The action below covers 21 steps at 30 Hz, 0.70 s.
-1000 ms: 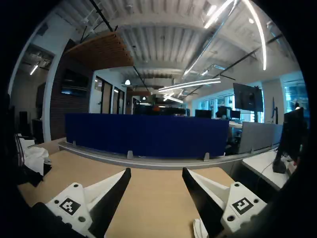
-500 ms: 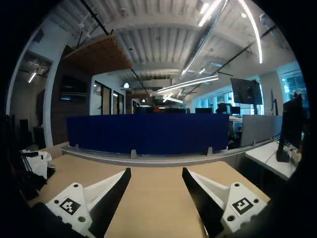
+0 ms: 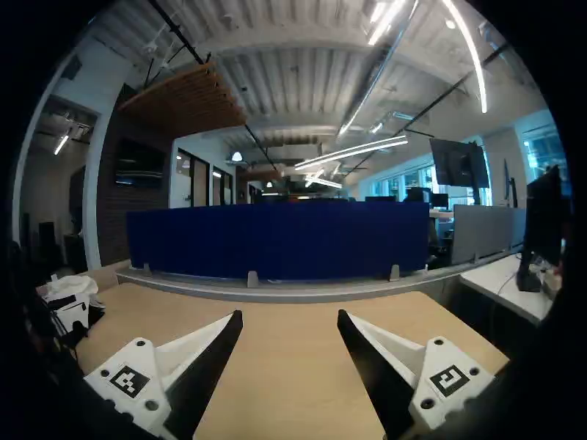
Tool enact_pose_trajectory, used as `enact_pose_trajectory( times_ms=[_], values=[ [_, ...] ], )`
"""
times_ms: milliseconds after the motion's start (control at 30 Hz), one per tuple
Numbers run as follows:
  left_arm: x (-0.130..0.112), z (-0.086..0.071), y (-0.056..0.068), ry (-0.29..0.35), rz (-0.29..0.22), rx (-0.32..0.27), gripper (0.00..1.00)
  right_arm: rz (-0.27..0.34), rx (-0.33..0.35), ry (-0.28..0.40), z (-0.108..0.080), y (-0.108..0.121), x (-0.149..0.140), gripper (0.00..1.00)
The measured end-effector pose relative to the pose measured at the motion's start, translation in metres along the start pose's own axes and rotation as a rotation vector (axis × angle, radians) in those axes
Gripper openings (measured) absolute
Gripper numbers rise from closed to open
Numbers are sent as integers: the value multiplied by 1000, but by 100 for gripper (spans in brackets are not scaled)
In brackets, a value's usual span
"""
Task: Fold towel
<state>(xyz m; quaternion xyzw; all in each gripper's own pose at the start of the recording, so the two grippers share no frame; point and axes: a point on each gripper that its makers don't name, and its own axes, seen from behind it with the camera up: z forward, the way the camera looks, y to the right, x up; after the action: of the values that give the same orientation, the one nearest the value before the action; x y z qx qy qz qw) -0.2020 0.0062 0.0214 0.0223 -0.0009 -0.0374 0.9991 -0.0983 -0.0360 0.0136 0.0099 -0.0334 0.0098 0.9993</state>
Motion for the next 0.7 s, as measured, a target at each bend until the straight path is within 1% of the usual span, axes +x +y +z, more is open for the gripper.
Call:
enact_pose_trajectory(
  times_ms=[100, 267, 567, 700],
  values=[
    [-10, 2, -6, 3, -14, 8, 88, 0, 1, 8, 1, 1, -2, 100],
    [-24, 5, -9, 8, -23, 8, 88, -7, 4, 22, 0, 1, -3, 100],
    [-37, 5, -5, 4, -14, 3, 88, -12, 15, 38, -1, 0, -5, 100],
    [-40, 7, -3, 8, 5, 4, 87, -10, 16, 44, -1, 0, -5, 100]
  ],
)
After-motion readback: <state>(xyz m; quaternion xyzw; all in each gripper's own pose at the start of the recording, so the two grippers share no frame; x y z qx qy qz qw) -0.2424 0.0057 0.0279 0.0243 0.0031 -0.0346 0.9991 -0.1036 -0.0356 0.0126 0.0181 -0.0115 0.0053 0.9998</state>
